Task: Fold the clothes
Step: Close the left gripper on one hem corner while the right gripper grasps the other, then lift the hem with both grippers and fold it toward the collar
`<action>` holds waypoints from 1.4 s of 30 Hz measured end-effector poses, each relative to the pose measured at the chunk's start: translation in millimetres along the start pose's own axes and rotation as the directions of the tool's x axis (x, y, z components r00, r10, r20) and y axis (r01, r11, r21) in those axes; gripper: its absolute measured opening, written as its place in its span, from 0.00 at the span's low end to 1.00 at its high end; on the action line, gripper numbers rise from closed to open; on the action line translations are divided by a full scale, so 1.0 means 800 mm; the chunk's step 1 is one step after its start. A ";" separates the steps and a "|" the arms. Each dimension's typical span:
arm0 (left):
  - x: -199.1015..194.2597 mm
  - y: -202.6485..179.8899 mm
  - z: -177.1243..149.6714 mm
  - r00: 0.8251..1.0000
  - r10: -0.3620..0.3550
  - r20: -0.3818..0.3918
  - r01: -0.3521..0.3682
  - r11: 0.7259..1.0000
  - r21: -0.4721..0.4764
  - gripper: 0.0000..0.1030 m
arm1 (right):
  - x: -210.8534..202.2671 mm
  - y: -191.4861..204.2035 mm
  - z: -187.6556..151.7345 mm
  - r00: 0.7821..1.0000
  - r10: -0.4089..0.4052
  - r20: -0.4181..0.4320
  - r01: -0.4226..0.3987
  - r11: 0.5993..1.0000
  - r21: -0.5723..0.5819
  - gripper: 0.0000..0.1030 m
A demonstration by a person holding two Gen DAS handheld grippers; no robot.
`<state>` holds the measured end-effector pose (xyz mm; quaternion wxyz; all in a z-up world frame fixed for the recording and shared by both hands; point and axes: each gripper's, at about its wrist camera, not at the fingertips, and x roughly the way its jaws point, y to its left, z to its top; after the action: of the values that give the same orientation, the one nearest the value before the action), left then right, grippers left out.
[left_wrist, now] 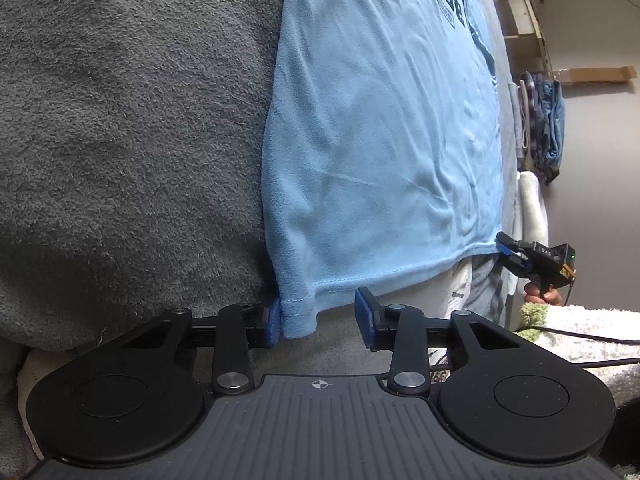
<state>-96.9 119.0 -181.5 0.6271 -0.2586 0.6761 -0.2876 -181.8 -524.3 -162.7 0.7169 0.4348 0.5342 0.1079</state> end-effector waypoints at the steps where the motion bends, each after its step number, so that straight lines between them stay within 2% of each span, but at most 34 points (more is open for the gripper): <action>1: 0.000 -0.001 0.000 1.000 0.009 -0.003 -0.009 1.000 0.010 0.25 | 0.000 0.003 -0.001 1.000 -0.007 0.000 0.007 1.000 -0.018 0.11; 4: -0.001 -0.005 -0.002 1.000 0.025 -0.003 -0.025 0.999 0.037 0.13 | -0.005 0.014 -0.002 1.000 -0.009 0.018 0.010 0.998 -0.062 0.06; 7: -0.002 -0.008 -0.003 0.999 0.041 -0.002 -0.041 0.997 0.065 0.06 | -0.011 0.024 -0.001 0.999 0.001 0.041 0.003 0.995 -0.098 0.05; 11: -0.003 -0.013 -0.004 0.998 0.063 -0.001 -0.062 0.993 0.101 0.04 | -0.017 0.033 0.003 0.998 0.019 0.066 -0.011 0.993 -0.117 0.05; 15: -0.004 -0.013 -0.006 0.998 0.063 -0.002 -0.063 0.992 0.108 0.06 | -0.015 0.032 0.005 0.998 0.020 0.060 -0.014 0.994 -0.105 0.05; 19: -0.005 -0.005 -0.006 1.000 0.022 0.013 -0.023 0.998 0.062 0.21 | -0.010 0.016 0.007 0.999 0.012 0.048 -0.010 0.999 -0.044 0.07; 23: -0.006 -0.001 -0.005 1.000 -0.010 0.023 0.009 0.999 0.035 0.27 | -0.007 -0.003 0.006 0.999 0.007 0.041 -0.009 0.999 0.042 0.08; 25: -0.006 -0.001 -0.004 0.999 -0.021 0.024 0.020 0.999 0.030 0.33 | -0.006 -0.009 0.005 0.999 0.028 0.044 -0.031 0.997 0.069 0.12; 28: -0.005 -0.005 -0.003 0.999 -0.024 0.020 0.023 0.999 0.040 0.38 | -0.006 -0.013 0.003 0.998 0.041 0.052 -0.046 0.995 0.089 0.27; 30: -0.003 -0.006 -0.002 0.999 -0.027 0.019 0.026 0.999 0.040 0.40 | -0.006 -0.013 0.003 0.997 0.053 0.056 -0.058 0.993 0.099 0.30; 39: 0.000 0.013 0.004 0.997 -0.078 0.015 0.079 0.994 -0.078 0.41 | 0.001 -0.014 0.001 0.996 0.053 0.067 -0.060 0.993 0.106 0.30; 42: 0.002 0.014 0.006 0.998 -0.069 0.014 0.070 0.993 -0.096 0.38 | 0.002 -0.011 -0.001 0.997 0.037 0.070 -0.043 0.995 0.086 0.26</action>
<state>-92.2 125.7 -190.6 0.6072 -0.3134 0.6764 -0.2749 -184.5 -528.5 -170.6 0.7126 0.4797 0.5050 0.0838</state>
